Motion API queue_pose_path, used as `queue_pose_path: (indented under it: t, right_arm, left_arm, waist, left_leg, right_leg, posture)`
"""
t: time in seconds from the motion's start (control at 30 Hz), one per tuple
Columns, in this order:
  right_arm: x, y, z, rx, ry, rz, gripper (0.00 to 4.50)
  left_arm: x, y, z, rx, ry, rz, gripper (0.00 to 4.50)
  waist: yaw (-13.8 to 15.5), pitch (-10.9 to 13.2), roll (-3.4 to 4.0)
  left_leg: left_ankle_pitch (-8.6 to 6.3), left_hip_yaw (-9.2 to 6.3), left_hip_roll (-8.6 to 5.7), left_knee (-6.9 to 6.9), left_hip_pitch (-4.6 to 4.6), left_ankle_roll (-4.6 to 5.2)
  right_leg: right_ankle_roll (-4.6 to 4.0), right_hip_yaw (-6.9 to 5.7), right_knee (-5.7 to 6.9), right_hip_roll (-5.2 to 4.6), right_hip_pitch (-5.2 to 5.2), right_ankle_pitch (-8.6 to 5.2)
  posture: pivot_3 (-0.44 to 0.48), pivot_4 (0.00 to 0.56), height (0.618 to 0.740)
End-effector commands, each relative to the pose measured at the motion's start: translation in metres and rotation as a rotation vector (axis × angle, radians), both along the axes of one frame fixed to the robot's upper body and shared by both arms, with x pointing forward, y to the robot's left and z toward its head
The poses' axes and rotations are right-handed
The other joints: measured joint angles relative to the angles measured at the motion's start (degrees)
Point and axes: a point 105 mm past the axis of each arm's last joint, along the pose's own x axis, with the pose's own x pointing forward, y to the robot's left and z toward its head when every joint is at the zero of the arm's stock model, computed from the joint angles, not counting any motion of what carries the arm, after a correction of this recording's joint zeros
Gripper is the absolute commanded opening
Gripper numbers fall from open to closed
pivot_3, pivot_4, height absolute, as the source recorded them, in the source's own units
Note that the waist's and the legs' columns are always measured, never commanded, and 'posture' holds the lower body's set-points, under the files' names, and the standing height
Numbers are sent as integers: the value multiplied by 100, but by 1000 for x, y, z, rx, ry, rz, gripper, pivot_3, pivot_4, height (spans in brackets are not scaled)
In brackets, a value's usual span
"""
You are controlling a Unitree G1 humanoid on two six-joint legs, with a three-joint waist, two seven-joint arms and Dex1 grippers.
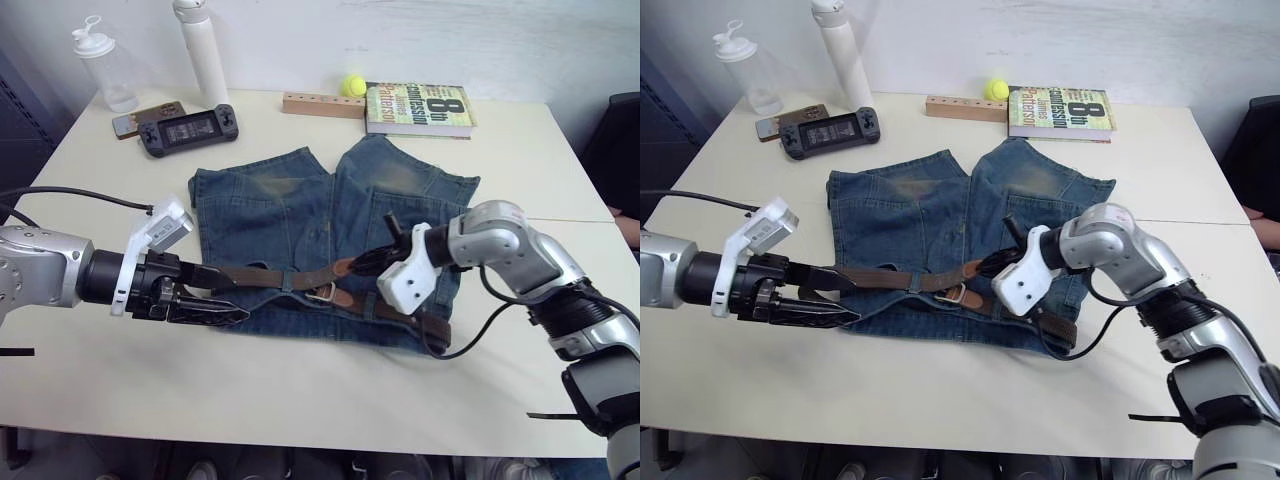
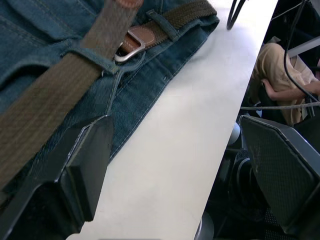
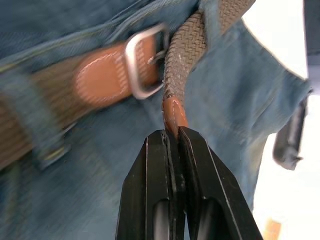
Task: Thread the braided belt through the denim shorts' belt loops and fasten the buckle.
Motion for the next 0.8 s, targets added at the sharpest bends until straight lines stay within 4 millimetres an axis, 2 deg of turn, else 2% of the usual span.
queue_pose_path:
  t: [0.03,0.1,0.3,0.4,0.47,0.6,0.7,0.8]
  right_arm:
    - [5,-24,20,48,-3,-56,0]
    - [8,-39,27,60,1,-103,0]
    - [1,-61,35,42,10,-143,0]
    - [-6,-69,35,19,39,-153,0]
    - [-8,-68,37,54,92,-184,0]
    - [-10,-55,37,140,202,-241,0]
    - [-13,-51,36,204,332,-323,0]
    - [-16,-51,46,265,444,-396,0]
  left_arm:
    - [0,2,10,0,-52,-1,4394]
    - [1,2,10,1,-54,-1,4394]
    - [9,4,8,25,-79,1,4394]
    - [19,6,7,39,-126,14,4394]
    - [33,1,11,15,-204,21,4394]
    - [47,-29,20,-57,-364,-35,4394]
    - [50,-53,13,-39,-460,-76,4394]
    - [53,-82,8,-75,-486,-85,4394]
  waist:
    - [0,0,0]
    - [1,1,1]
    - [2,2,2]
    - [8,3,4]
    - [5,5,7]
    - [25,6,9]
    - [27,6,9]
    - [47,7,10]
  left_leg:
    - [0,0,0,0,0,0]
    - [0,0,0,1,0,0]
    - [0,1,2,0,0,0]
    - [0,2,2,1,0,0]
    - [0,4,2,2,0,0]
    - [0,3,3,11,-2,1]
    - [0,3,3,11,-4,2]
    - [-1,3,3,13,-9,4]
  right_leg:
    - [0,0,0,0,0,0]
    - [0,0,0,0,0,0]
    - [0,0,0,0,0,0]
    - [0,0,1,0,0,0]
    - [0,1,1,0,0,0]
    - [0,-1,10,0,0,0]
    - [1,-1,10,0,0,0]
    - [1,-3,12,0,-3,1]
  posture:
    - [0,150,738]
    - [0,150,738]
    - [0,150,738]
    - [0,150,738]
    - [0,150,738]
    - [0,150,738]
    - [0,150,738]
    - [0,150,738]
